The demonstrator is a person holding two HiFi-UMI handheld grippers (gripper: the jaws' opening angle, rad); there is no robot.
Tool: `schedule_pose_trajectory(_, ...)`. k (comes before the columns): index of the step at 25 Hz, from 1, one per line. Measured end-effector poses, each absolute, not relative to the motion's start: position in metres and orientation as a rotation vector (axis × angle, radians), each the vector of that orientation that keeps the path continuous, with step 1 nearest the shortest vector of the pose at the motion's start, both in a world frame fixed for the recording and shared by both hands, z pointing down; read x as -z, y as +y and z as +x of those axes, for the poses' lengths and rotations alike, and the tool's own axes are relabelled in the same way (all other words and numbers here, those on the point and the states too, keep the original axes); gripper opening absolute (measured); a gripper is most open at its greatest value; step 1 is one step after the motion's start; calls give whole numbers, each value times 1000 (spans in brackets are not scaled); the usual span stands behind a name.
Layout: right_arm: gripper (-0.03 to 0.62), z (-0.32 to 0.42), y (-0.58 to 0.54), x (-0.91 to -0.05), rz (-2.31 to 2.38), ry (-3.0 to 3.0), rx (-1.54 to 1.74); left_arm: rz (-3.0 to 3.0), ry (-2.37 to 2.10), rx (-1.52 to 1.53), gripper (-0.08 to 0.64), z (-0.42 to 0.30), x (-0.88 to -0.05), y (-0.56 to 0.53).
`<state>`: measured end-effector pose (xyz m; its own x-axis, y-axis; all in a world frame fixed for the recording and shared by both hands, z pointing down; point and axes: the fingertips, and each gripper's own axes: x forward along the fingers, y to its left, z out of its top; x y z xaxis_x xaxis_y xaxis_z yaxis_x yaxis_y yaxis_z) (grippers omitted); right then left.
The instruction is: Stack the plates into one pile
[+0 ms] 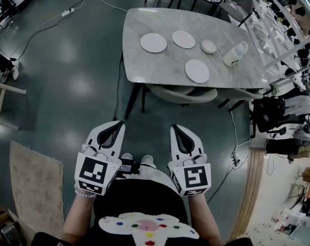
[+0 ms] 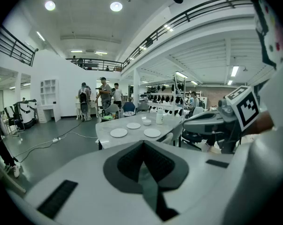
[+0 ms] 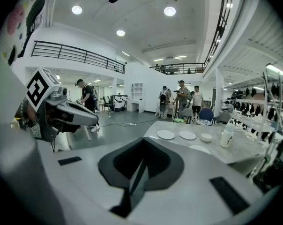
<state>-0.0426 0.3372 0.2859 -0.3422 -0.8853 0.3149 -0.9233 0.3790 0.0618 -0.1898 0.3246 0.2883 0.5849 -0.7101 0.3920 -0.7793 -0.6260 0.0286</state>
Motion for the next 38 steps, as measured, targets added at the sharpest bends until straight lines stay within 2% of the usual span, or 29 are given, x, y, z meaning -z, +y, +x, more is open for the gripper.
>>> schedule_pose_trajectory(21,3,-37,338,-285,1619,-2381,-231,2581,-1282,-496,13,-187,-292,325)
schedule_pose_trajectory(24,2,-40,338,-286,1619,-2385,-248,2571,-1270,-467,35,-186,-291,324)
schedule_pose_trajectory(26,90,-42,338,-284,1598,-2405,-253,2558,-1259,-448,112,-184,-290,324)
schedule_pose_trajectory(27,112,-42,338,-284,1591,-2412,-259,2553,-1259,-441,133,-183,-290,324)
schedule_pose_trajectory(38,127,-27,344,-288,1587,-2428,-285,2562,-1287,-440,138,-170,-286,328)
